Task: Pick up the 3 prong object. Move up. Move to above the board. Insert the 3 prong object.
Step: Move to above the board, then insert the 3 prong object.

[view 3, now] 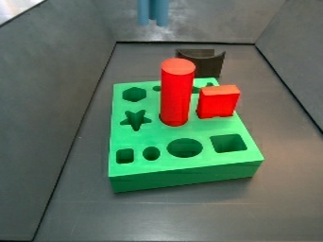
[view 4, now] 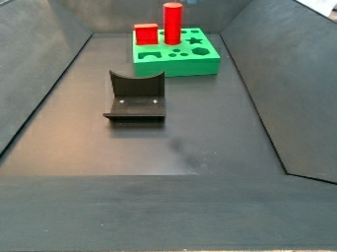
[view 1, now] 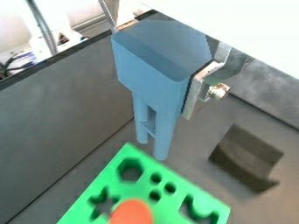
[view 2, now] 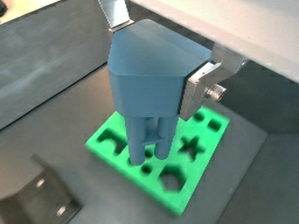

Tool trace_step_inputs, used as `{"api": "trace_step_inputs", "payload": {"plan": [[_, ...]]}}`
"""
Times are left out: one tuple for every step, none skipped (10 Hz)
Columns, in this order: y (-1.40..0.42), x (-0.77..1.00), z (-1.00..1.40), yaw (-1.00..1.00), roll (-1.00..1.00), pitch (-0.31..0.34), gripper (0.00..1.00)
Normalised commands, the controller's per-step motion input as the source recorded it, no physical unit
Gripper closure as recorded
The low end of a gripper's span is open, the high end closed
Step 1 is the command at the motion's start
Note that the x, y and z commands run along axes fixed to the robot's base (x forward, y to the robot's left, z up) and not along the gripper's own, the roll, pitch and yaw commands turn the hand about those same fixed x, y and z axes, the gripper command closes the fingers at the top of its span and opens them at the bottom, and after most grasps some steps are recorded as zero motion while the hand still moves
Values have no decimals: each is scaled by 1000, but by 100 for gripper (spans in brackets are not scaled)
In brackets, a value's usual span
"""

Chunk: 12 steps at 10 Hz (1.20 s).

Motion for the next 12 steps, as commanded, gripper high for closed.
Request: {"api": "trace_step_inputs", "payload": {"plan": [[-910, 210, 149, 10, 16, 133, 100], [-632, 177, 106, 11, 30, 133, 100], [-296, 130, 53, 11, 48, 123, 100], [-174, 99, 40, 8, 52, 104, 100], [0, 0, -9, -11, 0, 0, 100], [80, 9, -6, -189, -24, 0, 100], [180, 69, -37, -194, -84, 0, 100], [246, 80, -40, -257, -106, 0, 100], [257, 103, -63, -289, -113, -7, 100], [263, 123, -63, -329, -111, -10, 100], [257, 149, -57, -460, -99, -27, 100], [277, 183, -63, -600, -84, -19, 100]]}}
